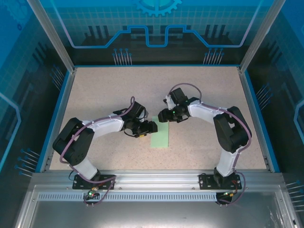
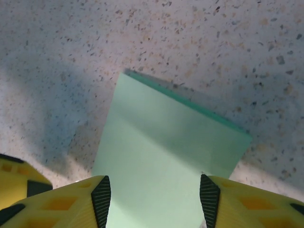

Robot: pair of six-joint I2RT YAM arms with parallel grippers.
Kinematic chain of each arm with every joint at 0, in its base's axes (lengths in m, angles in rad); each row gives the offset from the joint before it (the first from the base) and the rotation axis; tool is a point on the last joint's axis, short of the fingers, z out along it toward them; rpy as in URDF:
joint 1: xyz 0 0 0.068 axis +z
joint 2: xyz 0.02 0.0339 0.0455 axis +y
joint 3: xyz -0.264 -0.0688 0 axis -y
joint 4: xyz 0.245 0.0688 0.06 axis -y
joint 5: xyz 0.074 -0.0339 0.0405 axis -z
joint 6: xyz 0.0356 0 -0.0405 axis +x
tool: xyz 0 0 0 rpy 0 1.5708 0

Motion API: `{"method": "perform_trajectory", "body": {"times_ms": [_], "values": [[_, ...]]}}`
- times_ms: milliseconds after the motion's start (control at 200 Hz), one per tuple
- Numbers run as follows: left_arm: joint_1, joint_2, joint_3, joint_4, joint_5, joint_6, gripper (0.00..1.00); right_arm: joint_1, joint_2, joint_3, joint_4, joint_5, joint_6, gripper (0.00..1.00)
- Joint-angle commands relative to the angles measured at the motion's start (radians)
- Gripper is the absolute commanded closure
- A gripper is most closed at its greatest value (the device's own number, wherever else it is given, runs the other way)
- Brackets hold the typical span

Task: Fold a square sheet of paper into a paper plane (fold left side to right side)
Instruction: Third fold the triangle at the center of the table.

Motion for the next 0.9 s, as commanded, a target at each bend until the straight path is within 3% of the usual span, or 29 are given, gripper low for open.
{"method": "perform_trajectory", "body": {"times_ms": [0,440,720,890], "values": [[0.004,0.013,-0.012,0.016,0.027,-0.016,0.27,0.013,0.039,0.042,-0.026,0.044,-0.026,0.45],[0.003,0.065,-0.019,0.054,0.074,-0.036,0.27,0.009,0.119,0.066,-0.062,0.093,-0.080,0.47],[-0.008,0.112,-0.015,0.101,0.118,-0.053,0.38,0.008,0.123,0.060,-0.061,0.087,-0.089,0.48],[-0.012,0.120,-0.013,0.102,0.121,-0.055,0.39,0.008,0.125,0.062,-0.060,0.082,-0.089,0.48]]}}
